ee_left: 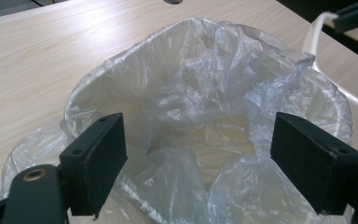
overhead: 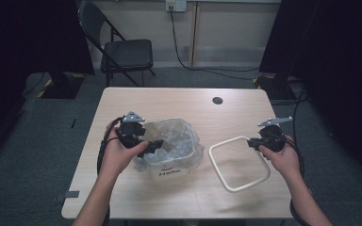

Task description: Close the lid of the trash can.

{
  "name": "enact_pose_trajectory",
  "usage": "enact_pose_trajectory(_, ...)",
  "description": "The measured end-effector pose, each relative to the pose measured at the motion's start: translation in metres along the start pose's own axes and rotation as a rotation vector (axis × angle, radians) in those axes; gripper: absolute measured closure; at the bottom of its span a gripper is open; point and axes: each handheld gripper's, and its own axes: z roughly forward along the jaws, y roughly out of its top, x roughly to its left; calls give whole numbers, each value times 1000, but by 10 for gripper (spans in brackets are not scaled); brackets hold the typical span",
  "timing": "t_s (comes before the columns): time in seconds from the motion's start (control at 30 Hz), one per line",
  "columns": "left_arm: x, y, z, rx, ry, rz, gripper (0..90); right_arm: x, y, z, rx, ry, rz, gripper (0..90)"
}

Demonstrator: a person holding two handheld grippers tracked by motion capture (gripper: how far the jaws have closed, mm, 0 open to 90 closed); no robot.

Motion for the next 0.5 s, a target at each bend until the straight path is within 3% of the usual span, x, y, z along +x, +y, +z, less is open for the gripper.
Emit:
enact_pose_trajectory(0.23, -1, 1, -2, -4, -3, 7, 177, 7, 27, -18, -15, 0, -37, 812)
enact_pose_trajectory(0.5, 3, 0, -6, -10, -6, -2, 175, 13, 52, -34, -42, 10, -36, 812)
